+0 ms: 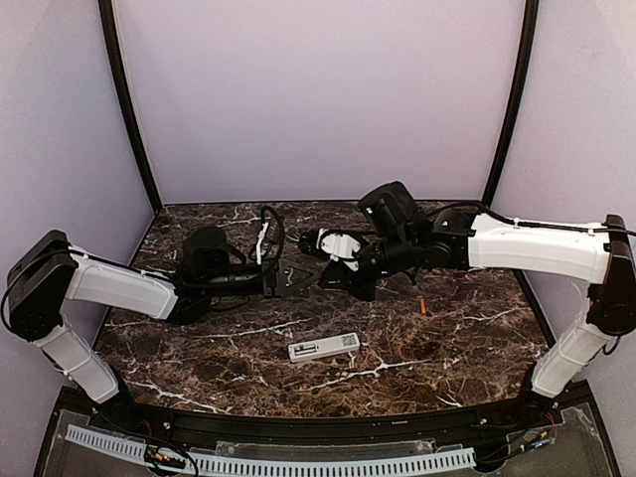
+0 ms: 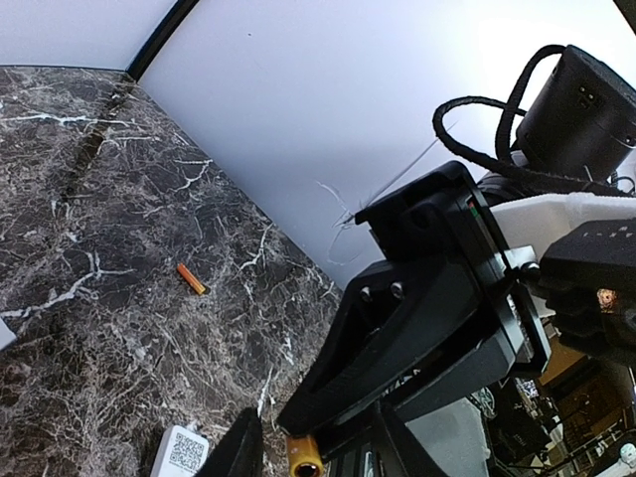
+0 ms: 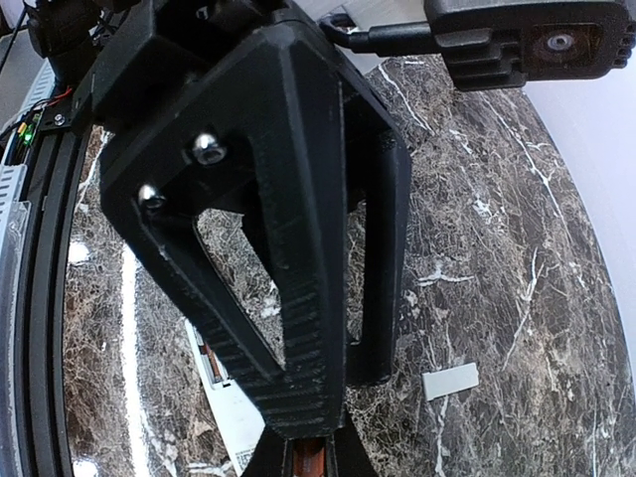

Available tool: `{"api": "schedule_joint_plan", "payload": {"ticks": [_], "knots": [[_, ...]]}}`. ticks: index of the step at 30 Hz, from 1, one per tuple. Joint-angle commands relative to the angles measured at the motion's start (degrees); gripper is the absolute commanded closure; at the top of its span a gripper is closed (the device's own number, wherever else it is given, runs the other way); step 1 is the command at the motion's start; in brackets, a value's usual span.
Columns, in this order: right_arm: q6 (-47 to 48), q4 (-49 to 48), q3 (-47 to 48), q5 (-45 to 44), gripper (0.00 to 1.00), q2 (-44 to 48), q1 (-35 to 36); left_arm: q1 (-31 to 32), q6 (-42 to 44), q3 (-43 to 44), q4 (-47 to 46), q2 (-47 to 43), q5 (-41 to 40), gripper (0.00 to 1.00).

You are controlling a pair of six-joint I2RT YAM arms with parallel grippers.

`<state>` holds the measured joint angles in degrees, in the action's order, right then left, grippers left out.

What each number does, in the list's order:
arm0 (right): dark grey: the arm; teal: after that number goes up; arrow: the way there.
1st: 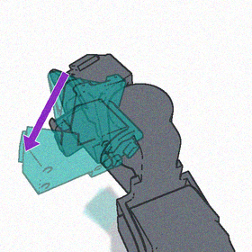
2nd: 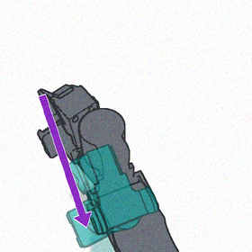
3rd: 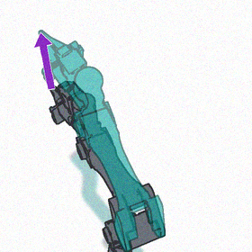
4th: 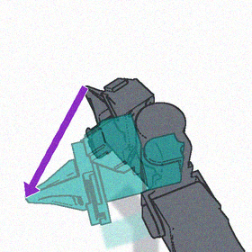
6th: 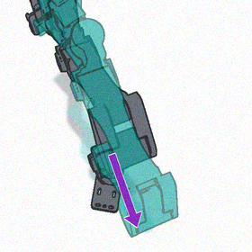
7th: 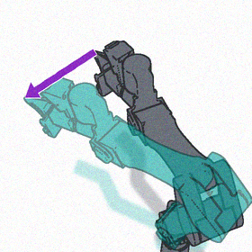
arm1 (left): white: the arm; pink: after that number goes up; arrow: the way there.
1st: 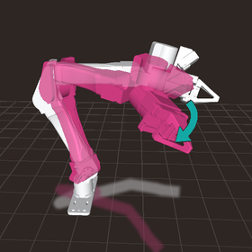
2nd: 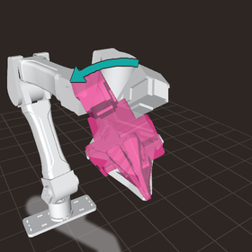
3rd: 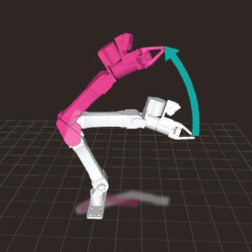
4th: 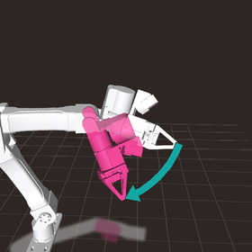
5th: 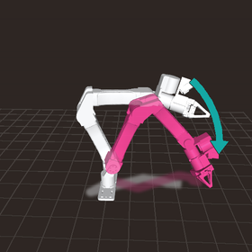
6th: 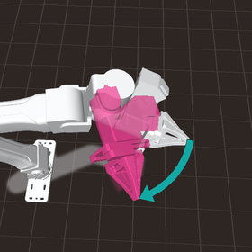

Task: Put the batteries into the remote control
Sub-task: Pass from the right arm to the left, then pass from the left arm to the right

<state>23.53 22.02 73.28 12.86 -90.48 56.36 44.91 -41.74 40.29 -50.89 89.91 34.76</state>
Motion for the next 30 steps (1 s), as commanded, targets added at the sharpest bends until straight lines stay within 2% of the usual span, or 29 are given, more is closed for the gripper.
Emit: {"api": "schedule_joint_plan", "payload": {"ticks": [1,4,9,14,17,19,20,23,30], "knots": [[0.36,-2.82,0.46,-0.61,1.0,0.49,0.68,0.27,0.7,1.3,1.71,0.34,0.83,0.67],[0.39,-3.42,-0.03,-1.1,1.0,0.89,0.68,0.27,-0.29,1.15,0.61,0.83,1.24,0.73],[0.3,-4.03,-0.62,-1.77,1.0,1.3,0.62,0.27,-0.56,0.99,0.36,1.01,1.16,0.75],[-0.37,-5.7,-2.05,-2.94,1.0,2.51,0.6,0.16,-1.7,0.82,-1.44,1.36,1.34,0.89],[-1.37,-7.63,-3.8,-3.19,0.82,4.1,0.24,-0.55,-5.39,-0.04,-6.95,1.74,2.22,0.97],[-2.1,-8.48,-4.81,-2.55,0.64,5.36,-0.28,-1.37,-8.33,-0.9,-11.33,2.11,2.95,0.99],[-2.55,-8.8,-5.27,-2.26,0.6,6.22,-0.67,-2.16,-9.27,-1.55,-12.74,2.16,3.47,0.99],[-3.6,-10.16,-7.44,-0.09,0.59,8.86,-2.22,-3.72,-13.93,-2.79,-20.14,2.28,4.5,1.0],[-4.9,-15.64,-12.16,7.23,0.61,14.44,-5.12,-4.22,-19.26,-3.01,-29.97,3.86,8.31,1.0]]}}
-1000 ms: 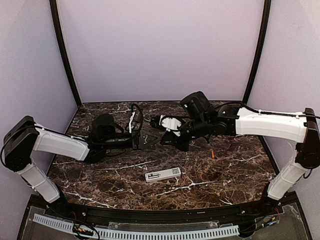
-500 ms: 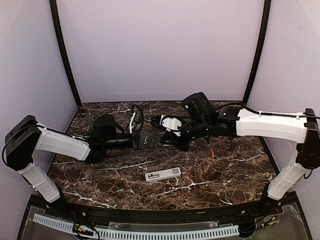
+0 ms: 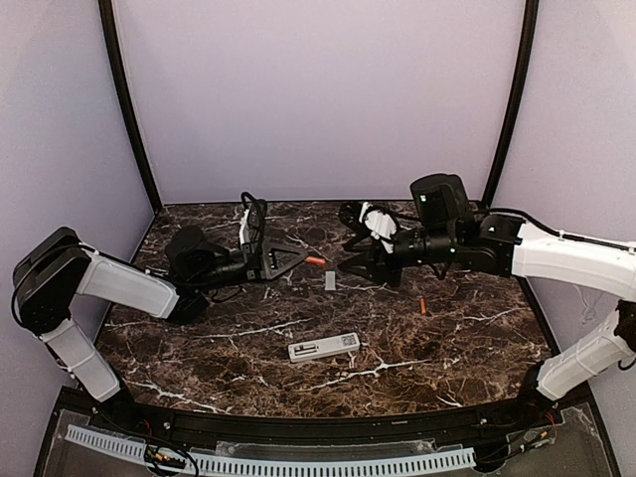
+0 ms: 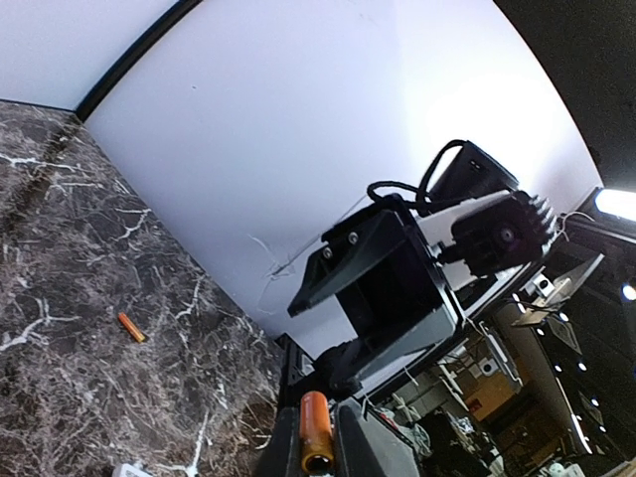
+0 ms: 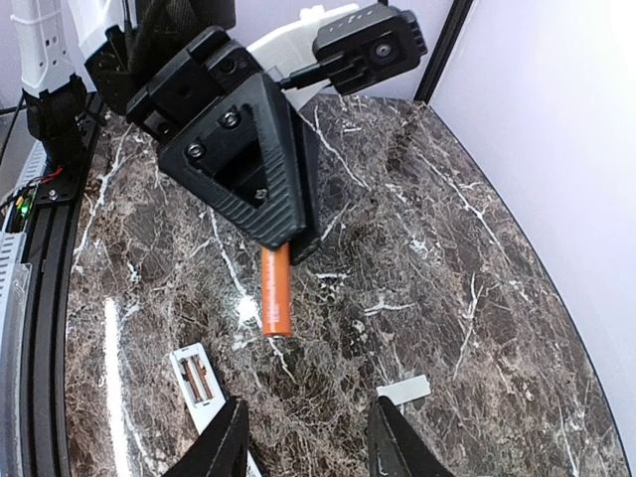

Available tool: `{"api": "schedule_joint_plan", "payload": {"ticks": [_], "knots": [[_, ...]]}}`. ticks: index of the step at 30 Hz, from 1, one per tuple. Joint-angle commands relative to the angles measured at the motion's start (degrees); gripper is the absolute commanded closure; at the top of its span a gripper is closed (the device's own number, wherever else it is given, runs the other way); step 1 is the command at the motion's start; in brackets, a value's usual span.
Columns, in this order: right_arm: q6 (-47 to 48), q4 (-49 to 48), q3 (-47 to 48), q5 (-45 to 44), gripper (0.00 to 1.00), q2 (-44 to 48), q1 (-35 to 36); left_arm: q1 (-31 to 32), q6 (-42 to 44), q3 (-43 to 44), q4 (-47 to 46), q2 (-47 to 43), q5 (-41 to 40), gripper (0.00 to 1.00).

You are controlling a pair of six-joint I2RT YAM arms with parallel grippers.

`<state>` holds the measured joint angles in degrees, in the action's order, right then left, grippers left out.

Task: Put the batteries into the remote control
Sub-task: Pass from the left arm to the right

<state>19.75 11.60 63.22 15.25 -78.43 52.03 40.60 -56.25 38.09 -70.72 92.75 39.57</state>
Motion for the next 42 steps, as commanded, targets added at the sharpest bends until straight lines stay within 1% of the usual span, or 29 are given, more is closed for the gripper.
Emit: {"api": "schedule_joint_plan", "payload": {"ticks": [1,6,12,16,32,42], "knots": [[-0.92,-5.26,-2.07,5.21,0.61,2.44,-0.79,0.09,-5.69,-0.81,-11.75,1.53,3.59,1.0],[-0.6,-5.56,-1.23,6.8,0.63,1.91,-0.7,0.09,-7.95,-0.64,-16.1,2.73,3.48,1.0],[-0.7,-5.71,-0.1,8.19,0.68,-0.36,-0.31,0.09,-9.56,-0.96,-18.5,3.65,3.03,1.0],[-0.5,-5.73,0.36,7.17,0.69,-2.09,0.4,0.09,-10.06,-1.27,-19.55,3.81,2.82,1.0],[-0.11,-6.19,1.37,5.22,0.79,-5.57,1.23,0.09,-11.15,-1.82,-21.47,4.45,2.07,1.0],[0.27,-6.16,2.03,5.06,0.83,-7.16,1.55,0.09,-11.86,-2.08,-22.24,4.39,1.56,1.0]]}}
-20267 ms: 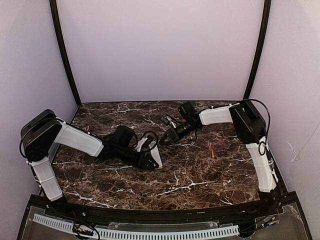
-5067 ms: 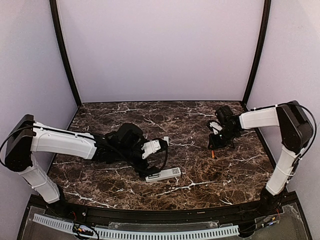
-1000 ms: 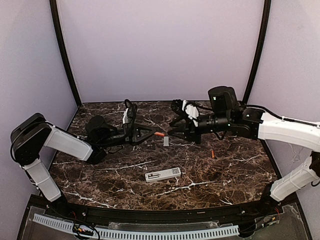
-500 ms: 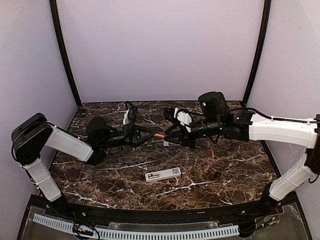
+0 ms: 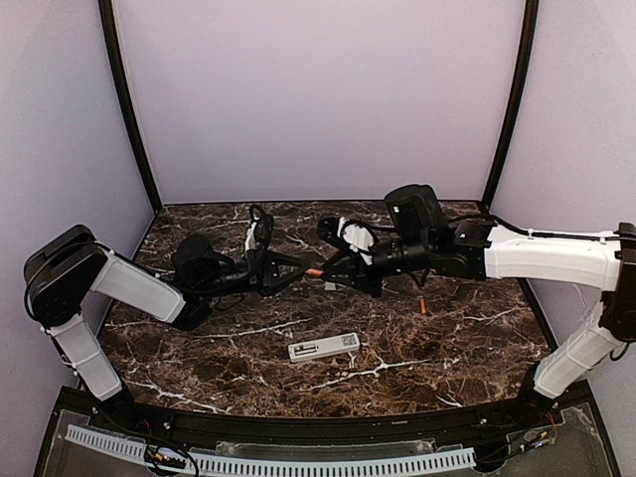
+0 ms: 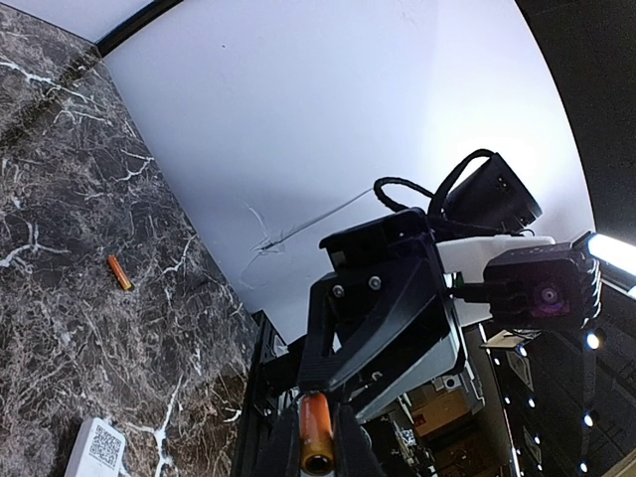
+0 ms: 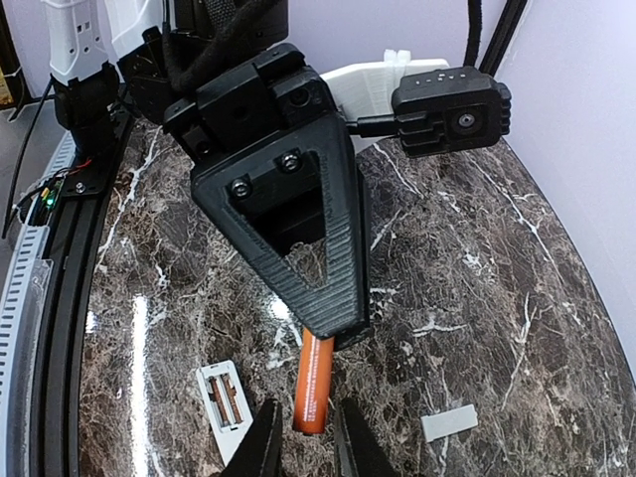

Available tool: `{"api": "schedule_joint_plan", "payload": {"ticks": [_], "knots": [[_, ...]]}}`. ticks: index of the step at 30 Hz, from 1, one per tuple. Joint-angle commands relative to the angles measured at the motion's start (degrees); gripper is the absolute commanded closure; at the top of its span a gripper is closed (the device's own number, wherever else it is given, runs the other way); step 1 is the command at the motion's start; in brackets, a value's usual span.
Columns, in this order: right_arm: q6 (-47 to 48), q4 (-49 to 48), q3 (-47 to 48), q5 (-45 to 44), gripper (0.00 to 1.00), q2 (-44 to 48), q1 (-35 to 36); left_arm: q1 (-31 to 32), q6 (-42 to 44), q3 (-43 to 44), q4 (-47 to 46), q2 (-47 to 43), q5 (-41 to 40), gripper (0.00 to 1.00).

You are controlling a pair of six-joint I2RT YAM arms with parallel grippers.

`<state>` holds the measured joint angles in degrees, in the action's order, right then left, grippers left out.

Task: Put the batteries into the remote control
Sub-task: Pass from the left arm to the right

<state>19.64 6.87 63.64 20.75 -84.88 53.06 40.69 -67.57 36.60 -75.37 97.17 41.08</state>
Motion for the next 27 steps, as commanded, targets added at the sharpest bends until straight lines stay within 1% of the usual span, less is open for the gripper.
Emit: {"api": "schedule_joint_plan", "payload": {"ticks": [1,5,13,18,22,23,24,25,26,27], "knots": [[0.4,-1.43,1.63,-0.44,0.83,-0.79,0.53,0.0,-0.63,-0.58,-17.61,0.03,0.05,1.0],[0.36,-1.45,1.54,-0.71,0.87,-0.98,0.51,0.01,-0.64,-0.61,-17.68,0.09,0.0,1.0],[0.76,-0.79,1.62,-0.87,0.87,-1.5,0.58,0.01,-1.09,-0.32,-17.71,0.37,0.05,1.0],[1.03,-0.5,1.78,-1.39,1.0,-1.34,0.73,0.0,-1.07,-0.37,-17.74,0.27,0.1,1.0],[1.4,0.13,1.94,-1.56,1.0,-1.16,0.82,0.0,-0.84,-0.64,-17.62,0.22,-0.21,0.99],[1.42,0.35,1.93,-1.47,1.0,-1.08,0.76,0.0,-0.71,-0.65,-17.53,0.26,-0.23,0.89],[1.5,0.5,2.06,-1.42,1.0,-0.92,0.81,0.01,-0.63,-0.74,-17.48,0.16,-0.27,0.81],[1.65,0.88,2.17,-1.54,1.0,-0.83,0.79,-0.1,-0.3,-1.16,-17.59,0.06,-0.75,0.57],[1.8,1.39,2.31,-1.68,1.0,-0.74,0.82,-0.18,0.31,-1.92,-17.52,-0.44,-1.18,0.47],[2.12,2.32,2.55,-1.78,1.0,-0.73,0.82,-0.5,0.63,-2.39,-17.26,-0.72,-1.88,0.32]]}}
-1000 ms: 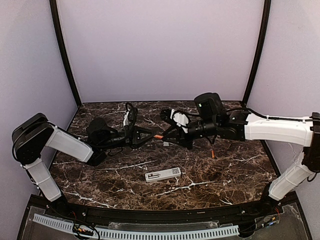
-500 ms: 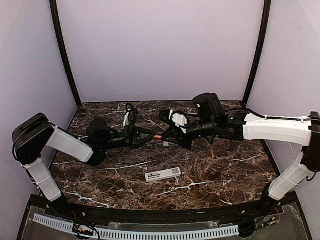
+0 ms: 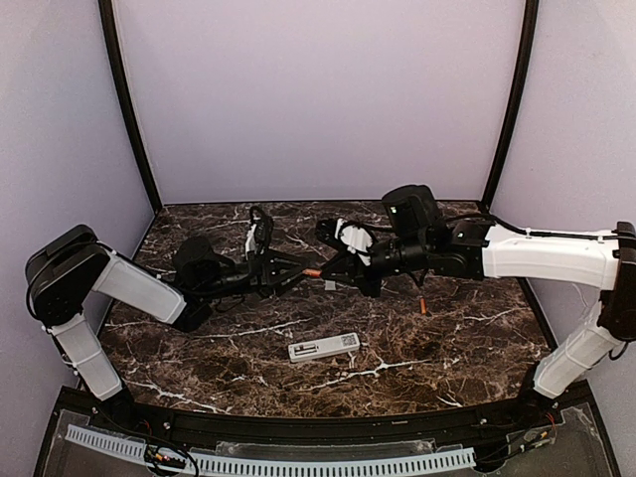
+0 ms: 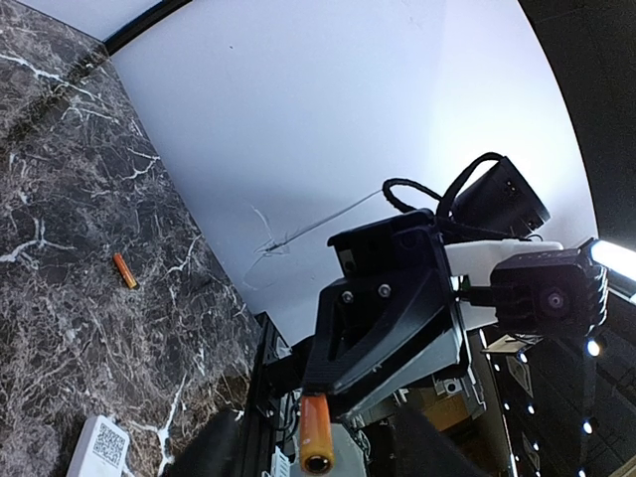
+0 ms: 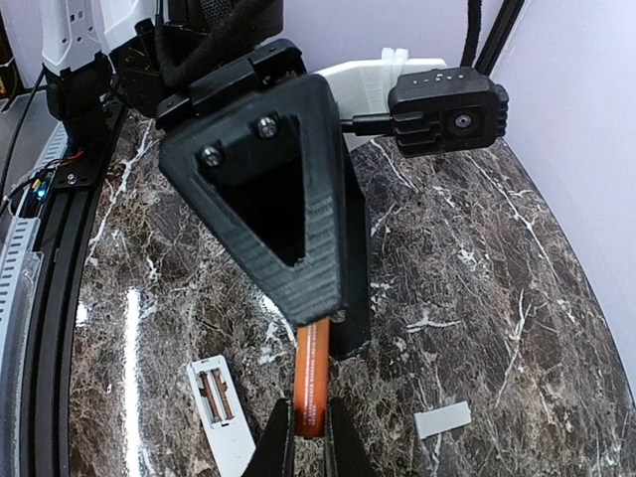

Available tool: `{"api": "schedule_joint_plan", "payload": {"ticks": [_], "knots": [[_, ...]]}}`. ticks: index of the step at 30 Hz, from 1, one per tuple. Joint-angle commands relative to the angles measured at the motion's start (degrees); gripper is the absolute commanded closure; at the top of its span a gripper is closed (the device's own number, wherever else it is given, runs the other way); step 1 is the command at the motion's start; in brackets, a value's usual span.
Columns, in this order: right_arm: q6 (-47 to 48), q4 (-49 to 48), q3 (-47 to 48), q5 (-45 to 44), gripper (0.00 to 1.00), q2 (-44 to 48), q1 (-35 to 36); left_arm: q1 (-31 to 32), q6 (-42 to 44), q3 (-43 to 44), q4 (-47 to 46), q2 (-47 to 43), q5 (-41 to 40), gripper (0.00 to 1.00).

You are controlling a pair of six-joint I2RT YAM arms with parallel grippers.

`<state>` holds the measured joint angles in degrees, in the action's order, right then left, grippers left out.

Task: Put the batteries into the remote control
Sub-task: Pass from the left arm to the right, then load the battery into the battery compartment.

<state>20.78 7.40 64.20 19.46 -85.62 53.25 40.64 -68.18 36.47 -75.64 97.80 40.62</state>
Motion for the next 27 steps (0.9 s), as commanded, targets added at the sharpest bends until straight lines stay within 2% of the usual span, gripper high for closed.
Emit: {"api": "schedule_joint_plan", "payload": {"ticks": [1,4,8,11,17,22,27], "knots": [[1.42,2.85,2.16,-0.46,1.0,-0.05,0.58,-1.2,1.92,-3.28,-16.49,-2.12,-1.73,0.27],[3.84,9.4,3.51,-0.47,1.0,-1.22,0.62,-3.39,3.45,-5.8,-13.44,-4.27,-3.93,0.13],[7.35,14.81,4.08,-2.3,1.0,-2.64,1.42,-5.94,8.15,-8.46,-3.58,-8.76,-6.4,0.05],[9.37,19.31,6.69,-3.44,1.0,-5.55,2.13,-7.23,10.86,-10.4,2.52,-11.28,-9.09,0.03],[11.73,21.23,8.03,-5.1,1.0,-10.24,3.1,-13.25,9.18,-17.09,5.13,-15.66,-13.65,0.01],[12.77,21.6,9.84,-5.19,1.0,-14.91,4.19,-13.66,18.28,-16.01,23.38,-24.16,-17.14,0.01],[13.55,23.11,12.92,-4.14,1.0,-19.79,5.16,-13.74,22.35,-15.21,32.27,-29.51,-20.45,0.01]]}}
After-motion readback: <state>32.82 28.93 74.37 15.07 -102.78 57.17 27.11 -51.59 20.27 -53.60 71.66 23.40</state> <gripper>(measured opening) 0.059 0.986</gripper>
